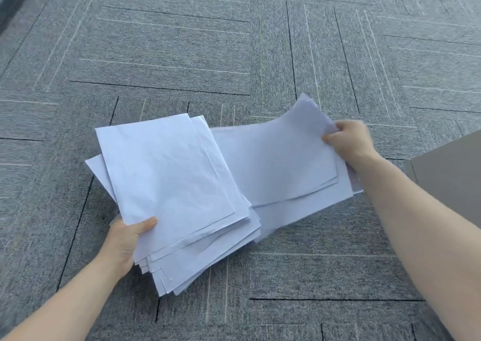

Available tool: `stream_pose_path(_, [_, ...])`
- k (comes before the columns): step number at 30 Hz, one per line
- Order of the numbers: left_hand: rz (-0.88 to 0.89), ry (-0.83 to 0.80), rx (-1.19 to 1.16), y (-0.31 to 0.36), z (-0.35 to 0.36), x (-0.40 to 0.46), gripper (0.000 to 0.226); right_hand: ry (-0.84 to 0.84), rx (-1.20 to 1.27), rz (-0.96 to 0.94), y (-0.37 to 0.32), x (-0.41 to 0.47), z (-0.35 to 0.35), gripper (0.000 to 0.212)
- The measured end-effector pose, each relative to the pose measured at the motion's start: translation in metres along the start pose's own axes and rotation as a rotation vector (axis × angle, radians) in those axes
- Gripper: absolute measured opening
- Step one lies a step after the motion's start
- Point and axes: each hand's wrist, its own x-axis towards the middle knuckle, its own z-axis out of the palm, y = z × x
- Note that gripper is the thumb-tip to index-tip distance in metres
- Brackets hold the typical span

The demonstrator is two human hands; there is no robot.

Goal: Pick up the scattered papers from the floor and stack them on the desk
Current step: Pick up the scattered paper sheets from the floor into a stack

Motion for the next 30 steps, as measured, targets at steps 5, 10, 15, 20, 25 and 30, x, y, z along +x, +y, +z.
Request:
stream_pose_path(5, [0.011,-0.003,0.011,0.001,0.001,-0.002,0.036,0.205,0.402,0.062,-0.010,0.001,-0.027,0.014])
stream_pose_path(10, [0.005,0.001,-0.002,0.001,0.002,-0.002,0.040,0.355,0.652,0.044,-0.033,-0.014,-0.022,0.023])
stream_pose_path(15, [-0.005,-0.015,0.000,-0.001,0.005,-0.005,0.030,0.480,0.965,0.084,-0.050,-0.026,-0.008,0.025])
stream_pose_path(20, [-0.005,-0.018,0.004,0.000,0.008,-0.009,0.026,0.428,1.164,0.161,-0.062,-0.040,0.003,0.021])
stream_pose_path(25, [-0.018,-0.046,0.011,0.004,0.013,-0.013,0.022,0.223,1.125,0.274,-0.063,-0.068,0.040,0.014])
stream_pose_path(30, [-0.037,-0.057,-0.028,0.009,0.020,-0.018,0.013,0.045,1.065,0.388,-0.054,-0.110,0.089,0.012])
